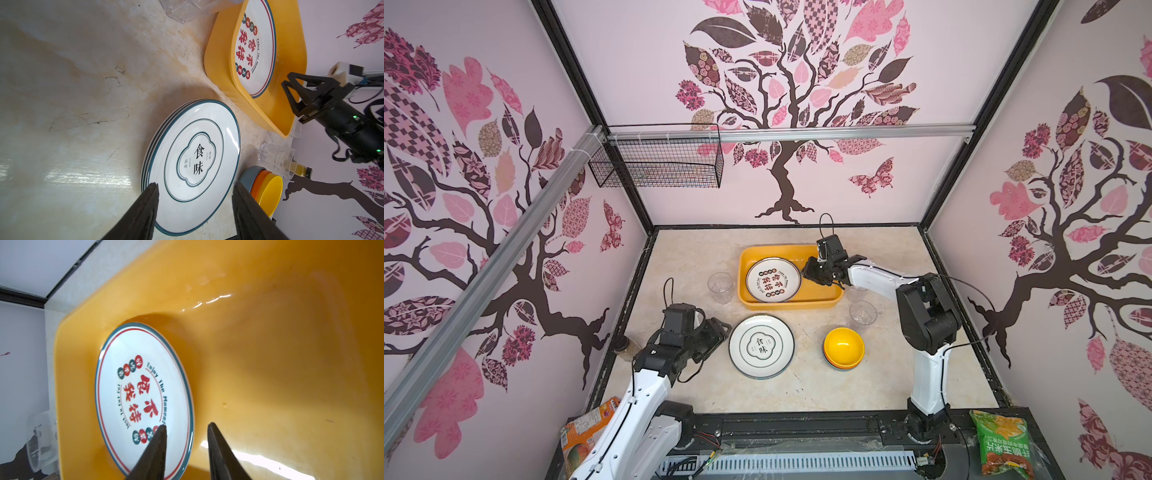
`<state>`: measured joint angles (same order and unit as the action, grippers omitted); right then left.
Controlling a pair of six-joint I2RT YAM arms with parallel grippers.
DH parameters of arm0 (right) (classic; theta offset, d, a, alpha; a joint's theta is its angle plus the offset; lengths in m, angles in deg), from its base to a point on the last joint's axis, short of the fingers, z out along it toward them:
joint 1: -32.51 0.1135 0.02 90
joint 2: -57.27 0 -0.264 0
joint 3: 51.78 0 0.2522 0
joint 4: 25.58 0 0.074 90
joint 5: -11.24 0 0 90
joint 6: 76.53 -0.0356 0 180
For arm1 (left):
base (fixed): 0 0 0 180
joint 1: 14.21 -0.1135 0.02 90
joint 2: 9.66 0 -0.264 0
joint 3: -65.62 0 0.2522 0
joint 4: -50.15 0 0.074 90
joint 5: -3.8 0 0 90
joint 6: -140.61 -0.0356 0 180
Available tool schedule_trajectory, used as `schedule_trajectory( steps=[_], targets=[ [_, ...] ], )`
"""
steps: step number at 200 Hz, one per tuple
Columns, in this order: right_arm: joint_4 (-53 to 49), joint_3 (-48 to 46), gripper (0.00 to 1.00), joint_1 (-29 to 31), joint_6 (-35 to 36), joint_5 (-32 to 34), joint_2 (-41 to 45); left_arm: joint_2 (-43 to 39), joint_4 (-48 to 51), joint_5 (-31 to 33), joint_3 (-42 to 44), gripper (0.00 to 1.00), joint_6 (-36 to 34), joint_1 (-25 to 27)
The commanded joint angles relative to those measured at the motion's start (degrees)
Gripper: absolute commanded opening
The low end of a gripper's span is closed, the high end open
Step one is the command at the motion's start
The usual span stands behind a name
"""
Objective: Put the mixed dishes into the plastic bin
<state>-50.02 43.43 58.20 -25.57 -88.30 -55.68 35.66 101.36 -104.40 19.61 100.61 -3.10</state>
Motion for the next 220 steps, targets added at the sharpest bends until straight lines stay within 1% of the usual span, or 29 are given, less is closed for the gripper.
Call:
schedule_trajectory(
  steps=[1, 26, 67, 112, 146, 177, 220],
  targets=[
    [-4.16, -1.54, 0.41, 0.57, 4.08, 0.71, 7.99, 1.28, 1.52, -0.15, -0.85, 0.6, -2.56, -0.27],
    [-6.02, -4.69, 0.45, 1.92, 6.6, -0.01, 13.32, 2.39, 2.85, -0.17, -1.99, 0.6, -4.5, -0.23],
    [-11.12, -7.65, 0.44, 5.78, 10.15, -0.54, 19.73, 4.51, 4.29, -0.64, -2.59, 0.59, -6.09, -0.25],
    [-15.3, -10.93, 0.44, 10.24, 11.72, 0.05, 23.31, 6.97, 5.23, -0.44, -2.8, 0.58, -6.32, 0.19],
    [-15.99, -13.73, 0.48, 13.6, 11.78, 1.27, 23.92, 8.51, 4.34, -0.18, -2.17, 0.58, -5.9, 1.67],
    [-16.26, -14.8, 0.47, 16.82, 11.29, 2.12, 22.66, 9.99, 2.83, 0.26, -1.09, 0.58, -5.25, 3.34],
    [-16.69, -14.37, 0.47, 19.35, 10.78, 3.05, 20.17, 11.71, 2.49, 0.57, -0.97, 0.55, -5.52, 3.49]
  ],
)
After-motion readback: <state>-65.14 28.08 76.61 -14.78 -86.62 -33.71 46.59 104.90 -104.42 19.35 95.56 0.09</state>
